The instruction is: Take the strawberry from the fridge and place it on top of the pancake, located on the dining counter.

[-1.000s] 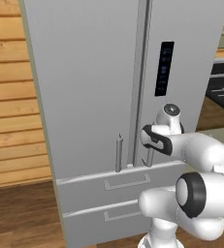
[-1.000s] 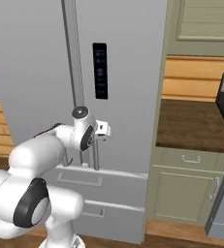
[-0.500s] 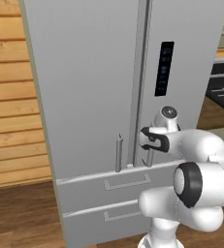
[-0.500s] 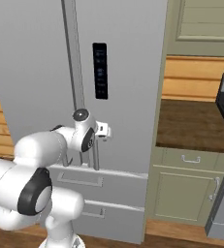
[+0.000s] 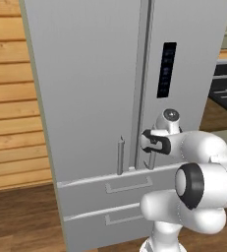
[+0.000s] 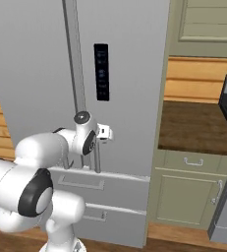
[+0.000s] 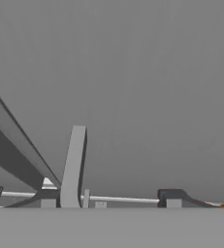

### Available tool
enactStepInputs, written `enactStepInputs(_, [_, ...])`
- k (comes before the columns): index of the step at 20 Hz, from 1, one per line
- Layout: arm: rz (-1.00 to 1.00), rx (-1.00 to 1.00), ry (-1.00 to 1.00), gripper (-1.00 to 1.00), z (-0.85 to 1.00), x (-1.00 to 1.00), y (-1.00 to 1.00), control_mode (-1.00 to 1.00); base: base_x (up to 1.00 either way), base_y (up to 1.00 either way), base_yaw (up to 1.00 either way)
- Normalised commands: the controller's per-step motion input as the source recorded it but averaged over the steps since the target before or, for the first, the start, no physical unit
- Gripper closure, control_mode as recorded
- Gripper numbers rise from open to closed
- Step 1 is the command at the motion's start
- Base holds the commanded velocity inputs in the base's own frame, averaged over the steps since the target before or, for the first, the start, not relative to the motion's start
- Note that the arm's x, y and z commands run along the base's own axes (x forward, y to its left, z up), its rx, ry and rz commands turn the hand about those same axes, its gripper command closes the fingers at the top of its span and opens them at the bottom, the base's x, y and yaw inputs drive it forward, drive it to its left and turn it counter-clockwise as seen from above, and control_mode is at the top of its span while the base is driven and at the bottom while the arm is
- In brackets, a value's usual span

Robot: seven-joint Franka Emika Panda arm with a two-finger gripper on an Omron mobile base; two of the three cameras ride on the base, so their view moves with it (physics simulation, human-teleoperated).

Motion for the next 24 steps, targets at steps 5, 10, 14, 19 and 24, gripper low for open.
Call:
enactStepInputs(5, [-0.01,0.0,0.01,1.0,-0.01,-0.11,-0.08,-1.0,0.0,0.0,0.0])
enactStepInputs(10, [-0.01,0.01,0.0,1.0,-0.05,-0.74,-0.48,-1.0,0.0,0.0,0.0])
enactStepInputs(14, [0.0,0.01,0.0,1.0,-0.03,-0.98,-0.69,-1.0,0.0,0.0,0.0])
enactStepInputs(19, [0.0,0.06,0.0,1.0,-0.04,-0.78,-0.95,-1.0,0.0,0.0,0.0])
enactStepInputs(24, [0.0,0.11,0.0,1.0,-0.07,-0.46,-0.83,-1.0,0.0,0.0,0.0])
